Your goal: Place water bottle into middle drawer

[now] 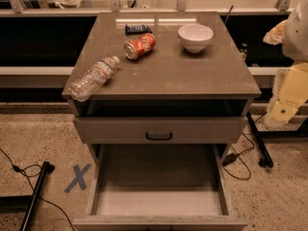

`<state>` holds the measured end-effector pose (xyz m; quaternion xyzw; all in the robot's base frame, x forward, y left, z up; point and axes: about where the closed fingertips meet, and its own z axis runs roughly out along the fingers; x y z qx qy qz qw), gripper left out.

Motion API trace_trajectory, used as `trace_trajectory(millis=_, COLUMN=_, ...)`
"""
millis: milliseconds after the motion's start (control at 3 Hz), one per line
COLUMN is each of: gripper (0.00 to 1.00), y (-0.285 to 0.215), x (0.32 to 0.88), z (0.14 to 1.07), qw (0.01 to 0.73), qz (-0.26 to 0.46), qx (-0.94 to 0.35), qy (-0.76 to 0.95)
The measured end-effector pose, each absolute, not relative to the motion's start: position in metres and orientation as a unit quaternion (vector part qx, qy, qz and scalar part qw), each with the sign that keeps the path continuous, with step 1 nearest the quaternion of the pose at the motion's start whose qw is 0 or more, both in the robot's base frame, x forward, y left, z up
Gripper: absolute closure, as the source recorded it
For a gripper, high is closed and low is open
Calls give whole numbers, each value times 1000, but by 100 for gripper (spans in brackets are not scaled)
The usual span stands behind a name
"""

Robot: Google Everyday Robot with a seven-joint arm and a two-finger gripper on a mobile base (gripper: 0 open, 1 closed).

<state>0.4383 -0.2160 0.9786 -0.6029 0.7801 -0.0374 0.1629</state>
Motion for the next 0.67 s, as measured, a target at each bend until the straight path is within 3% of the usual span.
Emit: trace_trajectory(millis=667, gripper=0, y=-207, x=445, z=975, qw=161, qz=-40, qx=-616, qy=770)
